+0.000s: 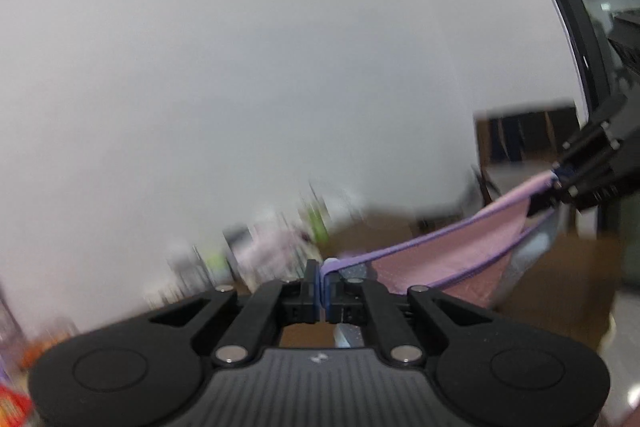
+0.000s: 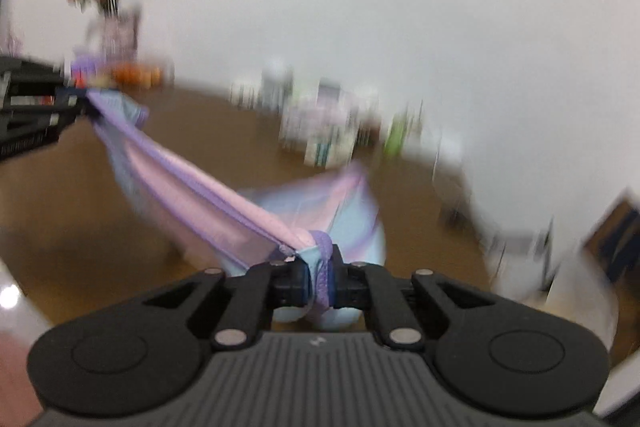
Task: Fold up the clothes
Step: 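Lift the garment high with both grippers, stretching the hem between them, then hold the garment raised with both grippers, letting it hang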
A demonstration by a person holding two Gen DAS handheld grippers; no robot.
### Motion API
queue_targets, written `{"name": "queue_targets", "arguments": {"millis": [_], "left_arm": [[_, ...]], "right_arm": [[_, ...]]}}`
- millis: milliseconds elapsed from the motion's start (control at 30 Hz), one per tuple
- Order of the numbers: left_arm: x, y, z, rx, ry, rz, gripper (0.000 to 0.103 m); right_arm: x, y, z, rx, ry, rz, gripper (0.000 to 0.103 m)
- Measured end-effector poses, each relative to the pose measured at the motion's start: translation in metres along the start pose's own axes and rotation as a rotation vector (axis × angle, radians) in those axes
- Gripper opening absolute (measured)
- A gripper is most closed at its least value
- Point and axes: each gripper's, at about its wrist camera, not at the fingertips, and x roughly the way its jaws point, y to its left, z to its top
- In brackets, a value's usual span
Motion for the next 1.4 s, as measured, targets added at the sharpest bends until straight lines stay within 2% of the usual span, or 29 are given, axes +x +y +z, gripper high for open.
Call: {"name": "queue_targets", "arguments": {"millis": [133,233,300,367,467,633,733,900,1167,1400], "left_arm": [[-0.004,0.042,0.106,0.021,-0.142,0.135,0.001],[-0.01,0.08,0.184,-0.045,-0.2,0.215,0.001],[-0.014,0.101,0.226,-0.101,-0.214,0.256,0.001],[-0.009,0.109,0.243,-0.112,-0.173,0.281,0.001],[-0.003,0.114,0.252,-0.101,-0.118,0.326,0.001],[-0.003,0.125,0.245,-0.149,-0.081,0.341,0.001],[-0.003,0.128,0.246,-0.142,-0.074,0.365,0.001],[-0.002,0.131,0.247,-0.13,-0.063,0.404,0.001],[-0.002,0.136,0.249,-0.114,-0.047,0.462,0.001],[0.001,0.127,0.25,-0.105,-0.053,0.483,0.001]], "right_arm": [[-0.04,-0.036,0.127,-0.049,-0.209,-0.053,0.007],[-0.081,-0.052,0.216,-0.049,-0.374,-0.077,0.007],[-0.094,-0.054,0.256,-0.055,-0.432,-0.086,0.006],[-0.089,-0.049,0.279,-0.066,-0.427,-0.088,0.006],[-0.072,-0.044,0.292,-0.087,-0.41,-0.104,0.005],[-0.059,-0.045,0.3,-0.057,-0.432,-0.034,0.005],[-0.06,-0.046,0.308,-0.04,-0.47,-0.011,0.005],[-0.046,-0.032,0.317,-0.094,-0.451,-0.021,0.005],[-0.024,-0.032,0.324,-0.078,-0.434,0.018,0.005],[-0.01,-0.037,0.322,-0.09,-0.429,0.01,0.005]]}}
